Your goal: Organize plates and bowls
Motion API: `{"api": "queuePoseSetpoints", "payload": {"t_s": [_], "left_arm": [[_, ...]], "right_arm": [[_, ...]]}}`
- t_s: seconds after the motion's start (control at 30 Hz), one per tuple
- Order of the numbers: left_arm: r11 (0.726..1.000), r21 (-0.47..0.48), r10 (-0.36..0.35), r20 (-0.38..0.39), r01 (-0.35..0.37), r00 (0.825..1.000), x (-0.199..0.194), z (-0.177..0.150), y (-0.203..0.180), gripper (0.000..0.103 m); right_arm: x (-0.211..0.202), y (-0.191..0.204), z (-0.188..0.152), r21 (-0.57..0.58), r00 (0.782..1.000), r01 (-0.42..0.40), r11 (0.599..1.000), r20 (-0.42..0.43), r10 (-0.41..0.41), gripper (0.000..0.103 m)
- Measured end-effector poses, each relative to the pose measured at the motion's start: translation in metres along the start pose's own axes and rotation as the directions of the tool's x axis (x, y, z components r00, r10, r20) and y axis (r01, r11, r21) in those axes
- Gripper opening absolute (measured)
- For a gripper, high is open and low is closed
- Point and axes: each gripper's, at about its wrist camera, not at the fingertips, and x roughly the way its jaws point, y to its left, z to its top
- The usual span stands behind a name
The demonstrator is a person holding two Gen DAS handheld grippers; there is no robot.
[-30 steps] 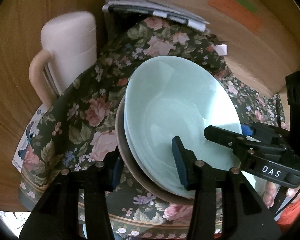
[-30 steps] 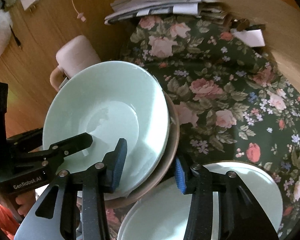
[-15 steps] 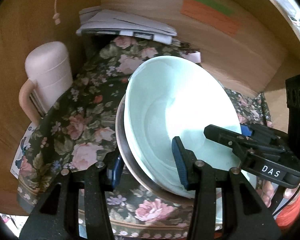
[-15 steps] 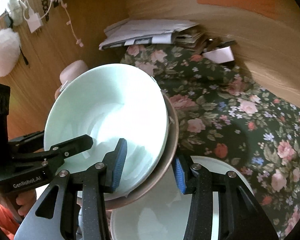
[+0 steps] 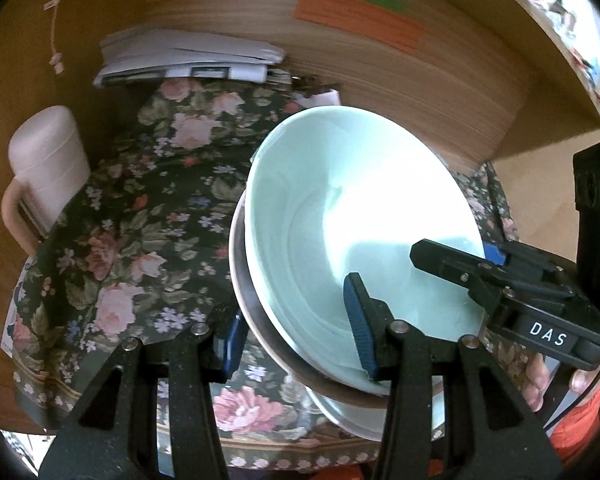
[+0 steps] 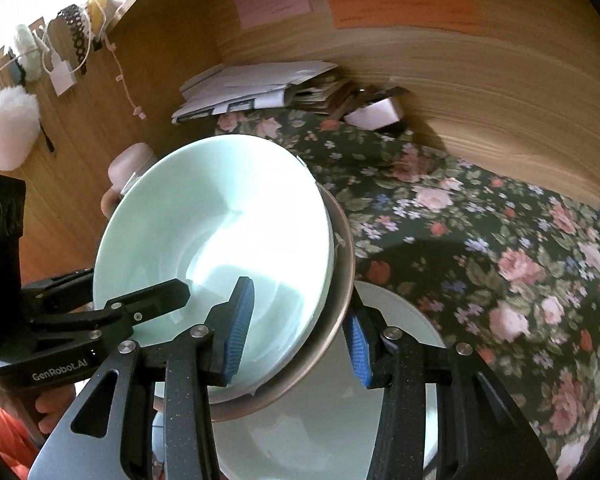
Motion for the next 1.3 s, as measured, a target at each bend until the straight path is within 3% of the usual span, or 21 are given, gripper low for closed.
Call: {"api": "queuePoseSetpoints", "payload": {"t_s": [0.63, 1.07, 1.3], "left_arm": [[0.993, 0.098, -0.06, -0.078, 0.068, 0.995, 0.019, -0.014, -0.052, 0.046], [0.993, 0.105, -0.044, -0.151, 0.061, 0.988, 0.045, -0.022, -0.052, 0.046], [0.992, 0.091, -0.071, -0.142, 0.085, 0.987, 0.046, -0.021, -0.046, 0.046]], "right_arm": [[-0.028, -0.043, -0.036, 0.107, 0.998, 0.068, 0.992, -0.002, -0.069, 0.04], [-0.009, -0.054, -0.048, 0.156, 0.997, 0.066, 0.985, -0.059, -0.058, 0.04], [-0.007, -0.055, -0.049, 0.156, 0.998, 0.057, 0.986, -0.047, -0.051, 0.041]]}}
